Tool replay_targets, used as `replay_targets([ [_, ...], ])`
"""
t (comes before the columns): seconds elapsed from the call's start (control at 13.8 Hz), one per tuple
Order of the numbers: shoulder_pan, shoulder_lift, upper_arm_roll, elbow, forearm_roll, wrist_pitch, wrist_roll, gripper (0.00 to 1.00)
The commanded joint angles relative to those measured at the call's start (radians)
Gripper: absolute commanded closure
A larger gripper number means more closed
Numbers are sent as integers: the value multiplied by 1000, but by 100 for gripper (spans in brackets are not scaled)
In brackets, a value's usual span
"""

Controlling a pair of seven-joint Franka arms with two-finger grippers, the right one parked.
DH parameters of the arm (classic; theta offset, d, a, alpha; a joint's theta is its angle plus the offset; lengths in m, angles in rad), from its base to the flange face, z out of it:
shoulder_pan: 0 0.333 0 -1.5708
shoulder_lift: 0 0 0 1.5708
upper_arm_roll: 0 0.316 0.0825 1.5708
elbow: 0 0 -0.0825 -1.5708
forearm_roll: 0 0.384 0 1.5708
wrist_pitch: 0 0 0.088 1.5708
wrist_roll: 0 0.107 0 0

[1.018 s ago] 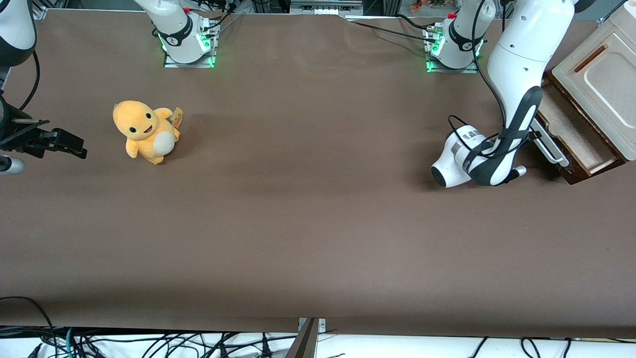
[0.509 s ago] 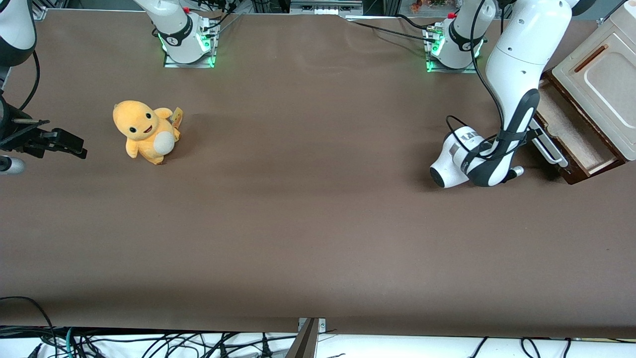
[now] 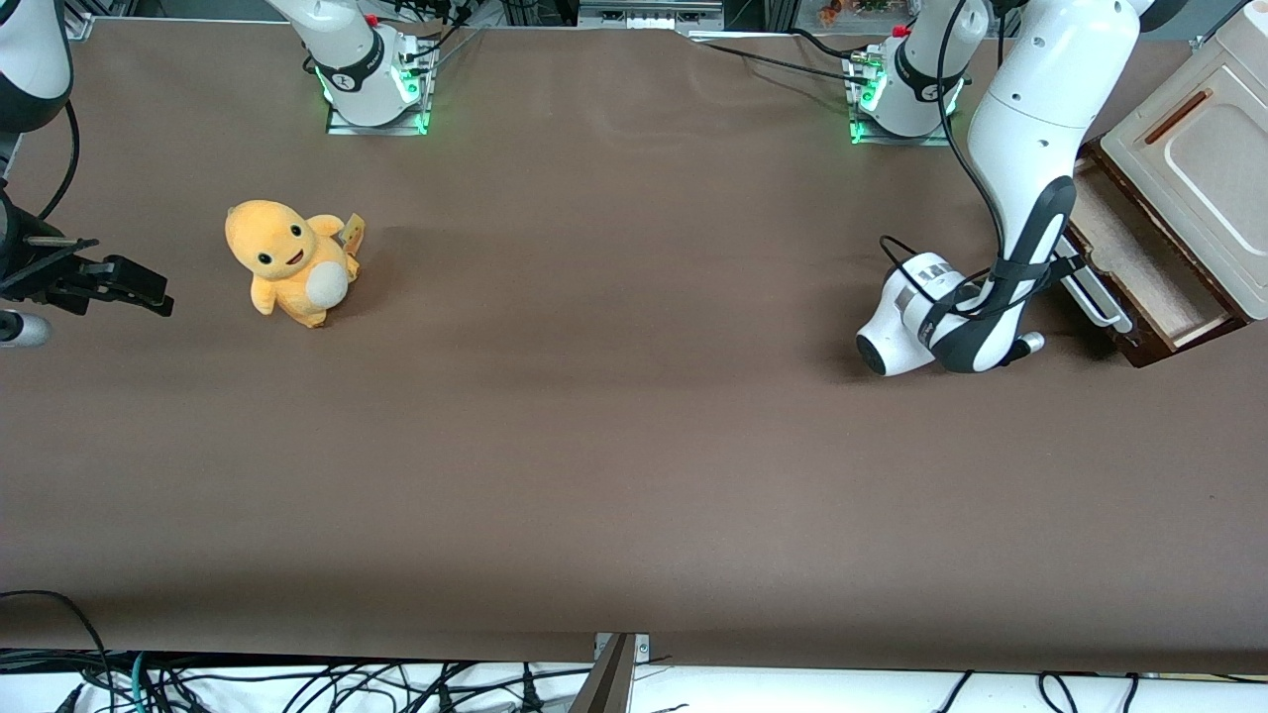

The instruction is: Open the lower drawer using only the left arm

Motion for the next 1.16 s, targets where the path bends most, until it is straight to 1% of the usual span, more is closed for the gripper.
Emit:
replay_targets([
  [0.0, -43, 0, 2, 44, -32, -32, 42, 0],
  [0.15, -61, 3, 2, 80, -50, -57, 55, 0],
  [0.29, -81, 3, 2, 124, -64, -69, 121, 0],
  [0.36, -92, 3, 2, 146, -82, -72, 141, 0],
  [0.51, -103, -5, 2, 193, -156, -74, 166, 0],
  [0.73, -89, -6, -23, 306, -260, -62, 242, 0],
  [0.8, -86, -3, -21, 355, -309, -43, 265, 0],
  [0.95, -46, -5, -23, 429, -384, -14, 351, 0],
  [1.09, 4, -12, -24, 471, -462, 32, 457, 0],
])
